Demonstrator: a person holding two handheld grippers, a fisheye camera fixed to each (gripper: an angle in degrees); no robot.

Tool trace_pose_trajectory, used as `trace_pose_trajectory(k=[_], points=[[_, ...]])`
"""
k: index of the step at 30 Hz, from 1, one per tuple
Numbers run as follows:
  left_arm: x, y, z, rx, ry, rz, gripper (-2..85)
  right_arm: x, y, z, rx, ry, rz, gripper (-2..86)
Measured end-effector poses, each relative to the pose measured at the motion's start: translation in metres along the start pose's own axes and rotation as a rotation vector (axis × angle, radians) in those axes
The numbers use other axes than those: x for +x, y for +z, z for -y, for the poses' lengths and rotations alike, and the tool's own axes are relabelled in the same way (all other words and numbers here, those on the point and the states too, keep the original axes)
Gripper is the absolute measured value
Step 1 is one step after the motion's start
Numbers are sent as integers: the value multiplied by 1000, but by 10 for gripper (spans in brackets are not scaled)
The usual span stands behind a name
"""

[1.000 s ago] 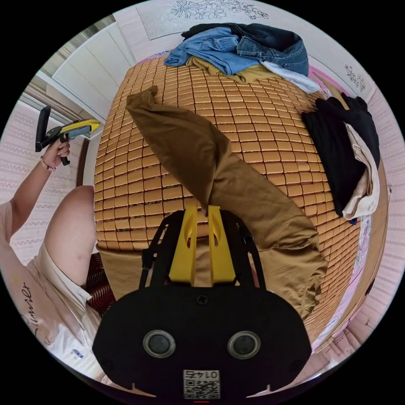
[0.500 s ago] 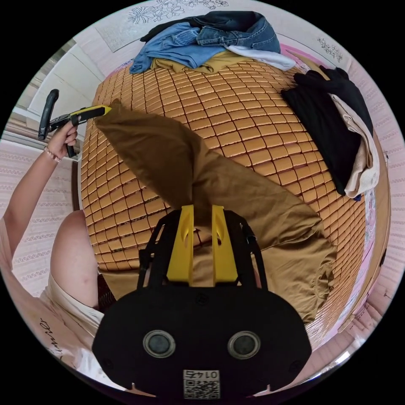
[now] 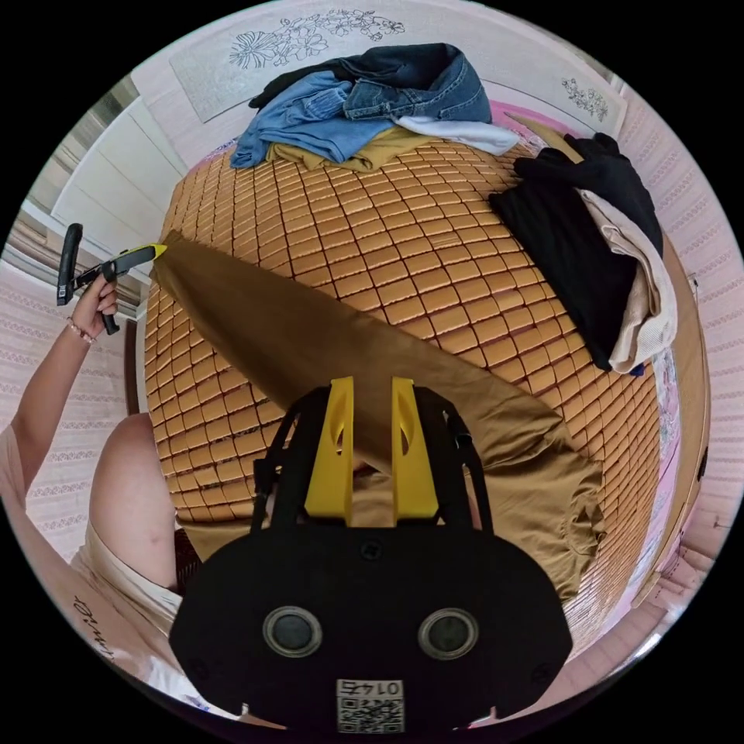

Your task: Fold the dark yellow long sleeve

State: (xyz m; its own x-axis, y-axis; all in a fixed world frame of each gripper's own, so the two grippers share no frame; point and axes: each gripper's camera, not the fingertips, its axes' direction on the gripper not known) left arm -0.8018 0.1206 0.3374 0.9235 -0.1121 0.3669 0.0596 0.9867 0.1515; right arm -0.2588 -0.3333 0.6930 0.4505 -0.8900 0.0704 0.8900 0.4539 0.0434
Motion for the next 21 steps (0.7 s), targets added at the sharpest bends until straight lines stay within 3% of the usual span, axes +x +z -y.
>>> trace_pose_trajectory(k=[4,9,21], points=[[-4,-19,-8,52,1,-51,44,18,5,9,-28,97,-9,73],[-5,-9,-22,-39,20,-117,43,23,2,7,-41,108,-19,47],[-5,-6,-6,-135,22,-31,-8,51,-27,-19,11,206,75,-7]])
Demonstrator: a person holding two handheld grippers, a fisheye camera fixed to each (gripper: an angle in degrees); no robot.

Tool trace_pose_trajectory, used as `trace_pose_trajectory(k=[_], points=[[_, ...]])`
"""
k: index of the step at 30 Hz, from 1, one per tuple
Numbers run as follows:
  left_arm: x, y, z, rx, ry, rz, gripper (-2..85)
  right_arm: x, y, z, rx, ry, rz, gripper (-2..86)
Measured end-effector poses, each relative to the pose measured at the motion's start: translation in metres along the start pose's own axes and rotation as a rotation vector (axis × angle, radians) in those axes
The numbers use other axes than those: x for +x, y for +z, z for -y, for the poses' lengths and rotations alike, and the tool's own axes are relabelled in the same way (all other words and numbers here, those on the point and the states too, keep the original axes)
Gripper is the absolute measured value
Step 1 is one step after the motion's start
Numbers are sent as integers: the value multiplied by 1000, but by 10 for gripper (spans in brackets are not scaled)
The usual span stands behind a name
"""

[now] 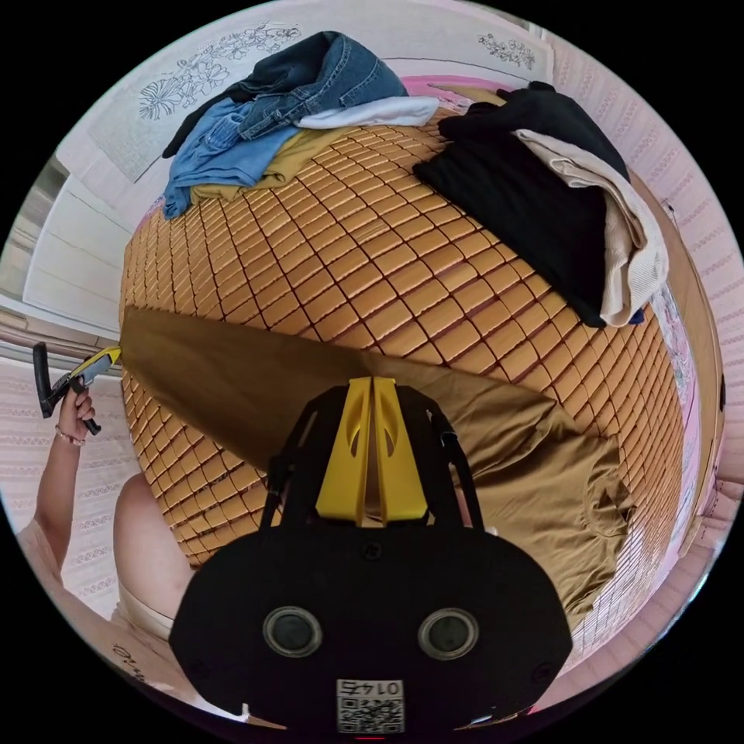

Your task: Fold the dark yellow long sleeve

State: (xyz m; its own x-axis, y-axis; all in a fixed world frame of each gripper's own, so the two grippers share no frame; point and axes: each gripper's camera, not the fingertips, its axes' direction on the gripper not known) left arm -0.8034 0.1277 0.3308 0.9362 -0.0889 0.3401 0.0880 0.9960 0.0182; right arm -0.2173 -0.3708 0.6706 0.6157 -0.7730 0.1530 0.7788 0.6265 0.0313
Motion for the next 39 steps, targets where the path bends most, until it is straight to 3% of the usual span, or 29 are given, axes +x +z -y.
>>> trace_pose_trajectory(k=[6,10,12,19,23,29,39], points=[[10,-16,9,52,32,54,29,3,-28,-14,80,67,-7,-9],[40,-53,-4,158,150,22,38,6,-91,-98,320,86,156,-7],[63,-65,-14,171,233,-28,38,13,-112,-155,363,115,125,-4],[190,-56,-50,-22,525,-349,43,36,-126,-403,75,463,-69,23],[281,-25,-62,-166,759,-359,50,28,-118,-483,-44,627,-60,57],[364,11,-84,-326,963,-261,53,25,-105,-513,-80,734,-50,60],[391,31,-105,-447,1056,-106,43,0,-104,-513,-105,656,-158,-7]])
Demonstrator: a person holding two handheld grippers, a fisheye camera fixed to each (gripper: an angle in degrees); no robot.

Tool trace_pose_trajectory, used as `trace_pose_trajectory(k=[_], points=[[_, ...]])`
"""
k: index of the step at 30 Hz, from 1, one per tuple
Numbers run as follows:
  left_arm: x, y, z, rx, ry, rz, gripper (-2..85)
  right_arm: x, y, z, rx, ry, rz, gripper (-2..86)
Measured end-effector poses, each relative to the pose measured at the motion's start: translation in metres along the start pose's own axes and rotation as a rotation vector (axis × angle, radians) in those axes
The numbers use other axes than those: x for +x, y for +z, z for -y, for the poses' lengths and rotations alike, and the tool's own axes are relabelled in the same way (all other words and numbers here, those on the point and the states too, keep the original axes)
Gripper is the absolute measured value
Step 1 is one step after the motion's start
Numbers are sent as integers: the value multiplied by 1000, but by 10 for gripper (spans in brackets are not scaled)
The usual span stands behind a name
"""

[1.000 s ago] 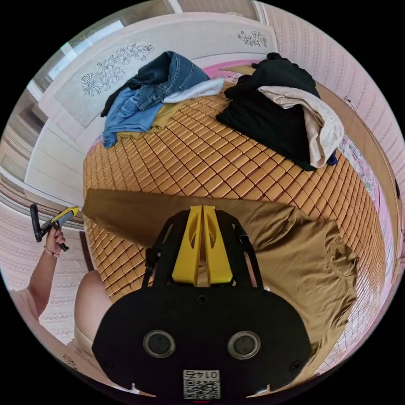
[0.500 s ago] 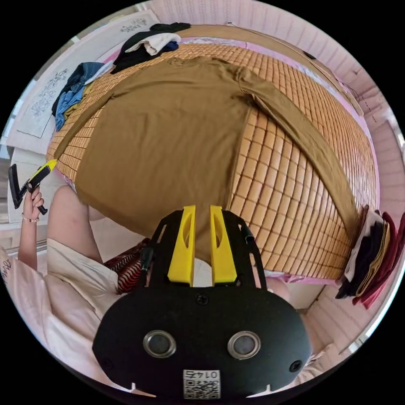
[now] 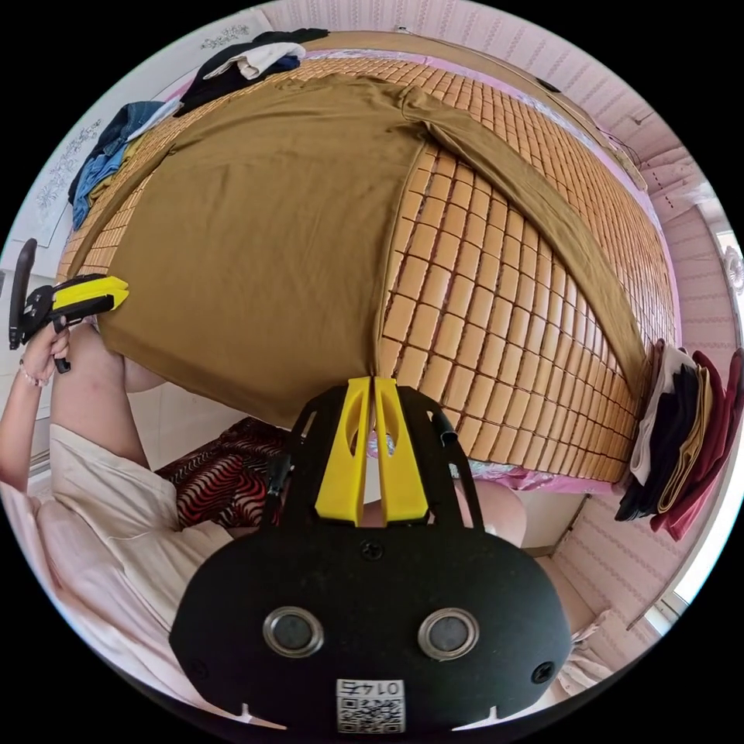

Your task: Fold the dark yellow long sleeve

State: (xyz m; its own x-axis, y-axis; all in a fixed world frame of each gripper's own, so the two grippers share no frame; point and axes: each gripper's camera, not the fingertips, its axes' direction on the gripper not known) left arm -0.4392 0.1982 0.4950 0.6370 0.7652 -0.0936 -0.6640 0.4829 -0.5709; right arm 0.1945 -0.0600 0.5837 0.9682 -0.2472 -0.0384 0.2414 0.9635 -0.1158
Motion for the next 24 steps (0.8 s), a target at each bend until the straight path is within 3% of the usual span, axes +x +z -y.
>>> trace_pose_trajectory(k=[3,7,10,13,18,24], points=[[-3,-16,-8,48,-44,-38,37,-2,-10,-7,4,-3,27,-7],[-43,-55,-50,227,-257,-167,36,-15,-19,2,-77,-93,28,8],[-77,-78,-97,317,-425,-107,39,-22,-25,11,-137,-138,47,59],[-111,-92,-145,351,-604,63,41,-42,-49,26,-67,-208,25,68],[-143,-94,-196,436,-826,148,46,-129,-80,88,44,-456,42,64],[-158,-88,-227,539,-1073,234,70,-297,-109,161,162,-830,129,66]])
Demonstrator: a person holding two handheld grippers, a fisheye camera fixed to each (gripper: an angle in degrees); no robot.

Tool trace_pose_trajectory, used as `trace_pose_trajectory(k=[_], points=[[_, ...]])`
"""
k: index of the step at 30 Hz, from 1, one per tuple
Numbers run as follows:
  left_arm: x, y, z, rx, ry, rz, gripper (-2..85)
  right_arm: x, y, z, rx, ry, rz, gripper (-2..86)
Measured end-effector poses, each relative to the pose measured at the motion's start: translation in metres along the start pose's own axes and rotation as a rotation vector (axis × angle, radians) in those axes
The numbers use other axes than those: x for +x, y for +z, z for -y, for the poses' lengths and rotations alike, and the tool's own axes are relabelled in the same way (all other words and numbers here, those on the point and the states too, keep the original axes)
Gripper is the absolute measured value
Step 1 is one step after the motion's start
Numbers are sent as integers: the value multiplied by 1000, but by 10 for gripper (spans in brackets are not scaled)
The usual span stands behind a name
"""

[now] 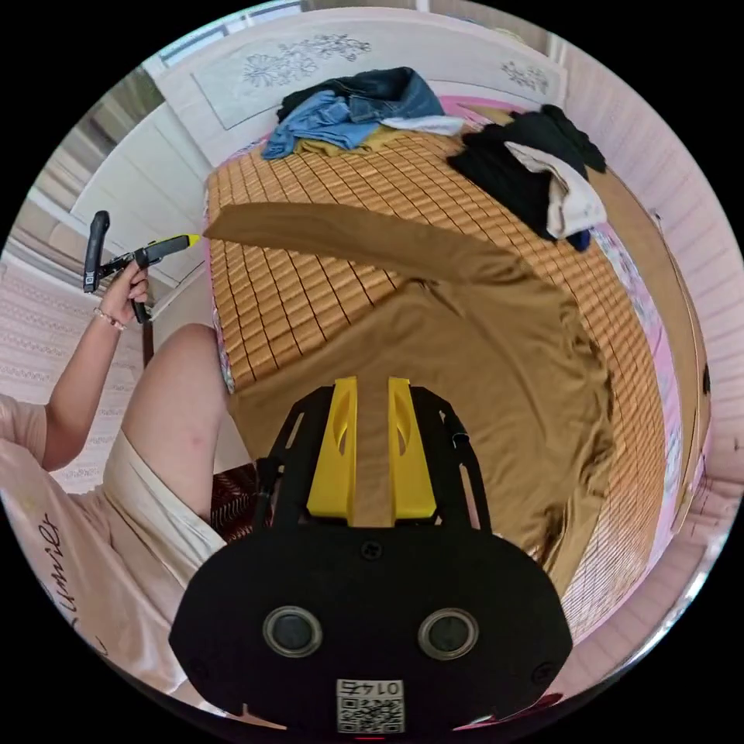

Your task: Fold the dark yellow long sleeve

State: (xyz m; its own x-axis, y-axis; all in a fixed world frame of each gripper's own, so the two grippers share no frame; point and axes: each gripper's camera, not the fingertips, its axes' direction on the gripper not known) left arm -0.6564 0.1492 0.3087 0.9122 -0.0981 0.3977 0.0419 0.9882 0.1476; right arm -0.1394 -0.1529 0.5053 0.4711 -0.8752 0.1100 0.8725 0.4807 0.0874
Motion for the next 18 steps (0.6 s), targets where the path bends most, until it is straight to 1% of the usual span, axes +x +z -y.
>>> trace_pose_trajectory(k=[2,4,8,13,15,17,18], points=[[-9,1,-1,24,-53,15,76,-28,9,59,48,-85,-34,64],[-12,4,-1,25,-65,47,79,-48,20,98,53,-142,-71,62],[-16,11,-4,65,-107,165,86,-77,51,166,-18,-217,-7,79],[-14,29,-7,5,-132,90,108,-101,82,200,-68,-280,-109,85],[-6,33,-9,1,-124,113,106,-101,91,205,-76,-268,-127,86],[6,33,-12,0,-95,198,78,-95,96,204,-87,-217,-108,73],[10,33,-13,2,-74,193,58,-92,94,203,-72,-203,-97,67]])
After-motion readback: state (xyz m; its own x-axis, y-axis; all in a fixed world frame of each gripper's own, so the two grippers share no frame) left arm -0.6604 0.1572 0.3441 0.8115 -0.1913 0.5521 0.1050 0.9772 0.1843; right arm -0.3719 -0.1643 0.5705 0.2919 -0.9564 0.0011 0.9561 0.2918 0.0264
